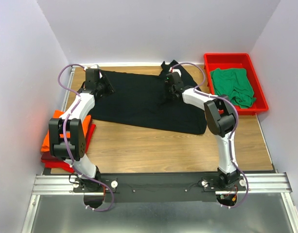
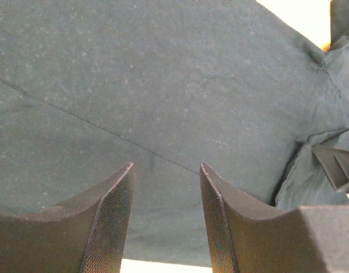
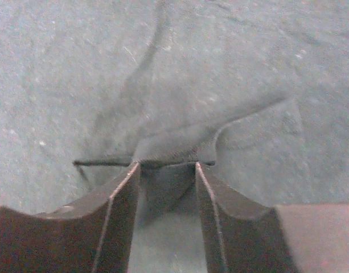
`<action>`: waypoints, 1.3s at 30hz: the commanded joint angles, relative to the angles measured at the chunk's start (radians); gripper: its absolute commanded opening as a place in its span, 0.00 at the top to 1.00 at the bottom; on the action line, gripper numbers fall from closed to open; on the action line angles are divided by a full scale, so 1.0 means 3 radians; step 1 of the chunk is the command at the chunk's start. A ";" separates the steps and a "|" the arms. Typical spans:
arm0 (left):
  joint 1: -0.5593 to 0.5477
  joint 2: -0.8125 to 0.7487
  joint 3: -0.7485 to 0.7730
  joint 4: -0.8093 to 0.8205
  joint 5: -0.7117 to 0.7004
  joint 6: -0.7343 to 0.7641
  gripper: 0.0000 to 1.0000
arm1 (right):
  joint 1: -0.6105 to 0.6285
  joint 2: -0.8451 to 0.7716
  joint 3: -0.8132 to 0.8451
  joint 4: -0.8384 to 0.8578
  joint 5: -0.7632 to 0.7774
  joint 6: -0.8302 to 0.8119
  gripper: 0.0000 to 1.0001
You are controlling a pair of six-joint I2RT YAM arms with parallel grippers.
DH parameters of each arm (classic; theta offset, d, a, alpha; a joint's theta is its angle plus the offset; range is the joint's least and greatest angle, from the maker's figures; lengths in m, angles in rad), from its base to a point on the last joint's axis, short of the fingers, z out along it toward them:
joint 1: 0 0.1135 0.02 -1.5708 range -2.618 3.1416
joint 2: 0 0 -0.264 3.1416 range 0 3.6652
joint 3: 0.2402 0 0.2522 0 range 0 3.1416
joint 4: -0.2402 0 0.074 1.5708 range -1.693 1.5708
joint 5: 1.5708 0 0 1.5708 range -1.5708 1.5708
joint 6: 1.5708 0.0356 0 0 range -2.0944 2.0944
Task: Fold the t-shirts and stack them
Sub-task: Fold the tshirt
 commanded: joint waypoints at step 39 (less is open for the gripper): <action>0.0245 0.2974 0.3884 -0.0492 -0.1461 -0.0027 0.17 | -0.0666 0.0470 0.1098 0.0350 -0.0652 0.0215 0.14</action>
